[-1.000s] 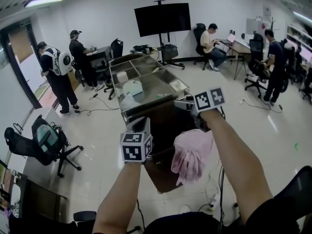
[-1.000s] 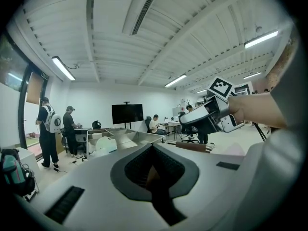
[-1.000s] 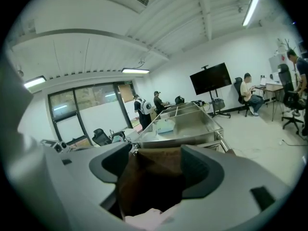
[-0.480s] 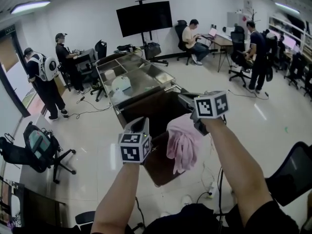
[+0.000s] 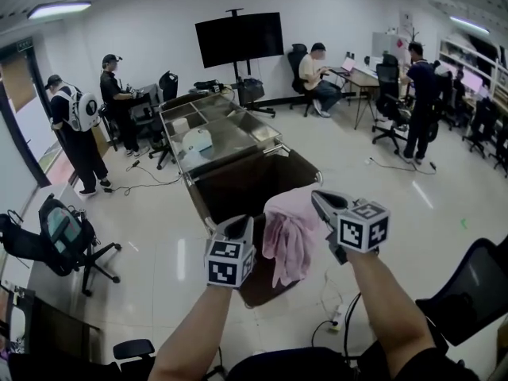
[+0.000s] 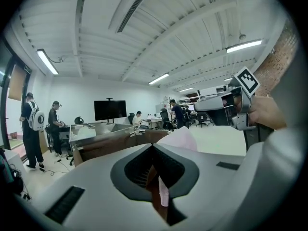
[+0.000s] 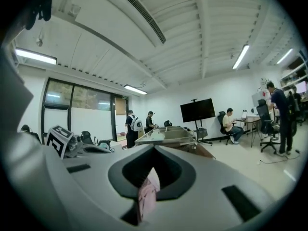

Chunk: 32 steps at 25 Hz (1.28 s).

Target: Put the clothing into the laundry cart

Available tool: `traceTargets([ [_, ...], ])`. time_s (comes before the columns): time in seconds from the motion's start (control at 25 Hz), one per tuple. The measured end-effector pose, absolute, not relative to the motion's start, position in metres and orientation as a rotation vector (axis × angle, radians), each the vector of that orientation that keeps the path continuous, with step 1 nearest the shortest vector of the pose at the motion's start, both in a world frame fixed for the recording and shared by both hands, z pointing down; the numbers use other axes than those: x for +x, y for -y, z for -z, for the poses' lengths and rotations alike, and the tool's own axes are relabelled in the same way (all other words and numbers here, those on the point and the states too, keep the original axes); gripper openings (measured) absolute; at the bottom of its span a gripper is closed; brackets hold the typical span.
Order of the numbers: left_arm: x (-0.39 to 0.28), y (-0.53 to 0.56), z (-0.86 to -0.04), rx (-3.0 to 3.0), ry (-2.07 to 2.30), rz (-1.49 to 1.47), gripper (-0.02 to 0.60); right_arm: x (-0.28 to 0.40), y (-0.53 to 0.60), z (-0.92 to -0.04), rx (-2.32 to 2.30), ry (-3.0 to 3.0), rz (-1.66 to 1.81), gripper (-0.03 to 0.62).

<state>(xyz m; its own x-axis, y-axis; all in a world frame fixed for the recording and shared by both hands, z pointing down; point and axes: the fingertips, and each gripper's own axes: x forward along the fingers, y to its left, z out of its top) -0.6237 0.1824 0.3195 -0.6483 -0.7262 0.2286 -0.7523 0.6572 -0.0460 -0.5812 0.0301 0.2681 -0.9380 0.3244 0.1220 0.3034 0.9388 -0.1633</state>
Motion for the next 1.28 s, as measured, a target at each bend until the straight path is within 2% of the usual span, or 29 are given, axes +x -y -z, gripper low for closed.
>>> traceTargets([
  [0.72,-0.504,-0.158,-0.418,1.014,2.588,-0.117,0.0,-0.46,-0.001,-0.395,-0.555,2.743,-0.303,0.003],
  [1.28,-0.485,-0.133,-0.432,0.947,2.602,-0.121,0.0,-0.456,-0.001,-0.408,-0.662,2.692,-0.226,0.003],
])
